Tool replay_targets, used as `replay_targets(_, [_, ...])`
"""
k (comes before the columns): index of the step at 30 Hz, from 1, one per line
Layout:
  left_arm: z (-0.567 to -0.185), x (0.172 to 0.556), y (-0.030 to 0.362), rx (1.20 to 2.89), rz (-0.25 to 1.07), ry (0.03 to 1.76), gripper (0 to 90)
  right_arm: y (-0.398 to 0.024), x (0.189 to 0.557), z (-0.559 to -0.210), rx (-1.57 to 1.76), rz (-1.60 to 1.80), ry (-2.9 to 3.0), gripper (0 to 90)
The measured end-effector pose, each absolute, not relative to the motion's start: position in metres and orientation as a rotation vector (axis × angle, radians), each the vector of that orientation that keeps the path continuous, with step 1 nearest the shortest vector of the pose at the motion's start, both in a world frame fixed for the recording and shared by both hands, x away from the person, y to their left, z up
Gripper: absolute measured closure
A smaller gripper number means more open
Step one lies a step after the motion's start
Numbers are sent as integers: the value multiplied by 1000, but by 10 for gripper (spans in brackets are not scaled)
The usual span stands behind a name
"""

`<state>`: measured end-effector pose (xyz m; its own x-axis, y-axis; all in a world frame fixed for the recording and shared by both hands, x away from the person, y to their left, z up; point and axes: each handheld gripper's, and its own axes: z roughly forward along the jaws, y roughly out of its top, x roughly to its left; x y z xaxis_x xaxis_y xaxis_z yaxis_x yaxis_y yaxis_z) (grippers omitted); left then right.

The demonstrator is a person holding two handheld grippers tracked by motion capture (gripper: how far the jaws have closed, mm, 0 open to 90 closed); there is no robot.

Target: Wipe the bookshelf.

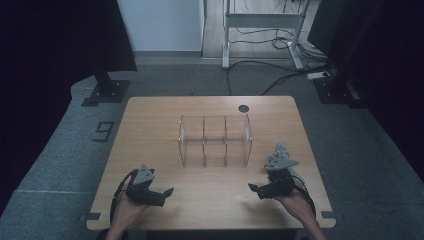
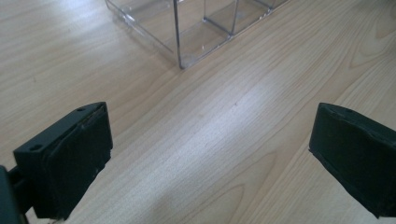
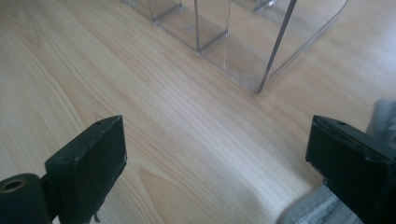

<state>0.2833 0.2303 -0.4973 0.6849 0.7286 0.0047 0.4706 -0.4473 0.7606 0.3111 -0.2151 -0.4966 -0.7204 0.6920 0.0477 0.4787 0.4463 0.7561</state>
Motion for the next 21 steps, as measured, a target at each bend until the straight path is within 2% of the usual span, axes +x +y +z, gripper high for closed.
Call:
replay_targets(15, [-531, 287, 215, 2299, 374, 904, 0, -204, 313, -534, 1004, 960, 2562, 31])
replay_targets(21, [-540, 287, 208, 2377, 360, 902, 0, -199, 312, -546, 984, 876, 2604, 0])
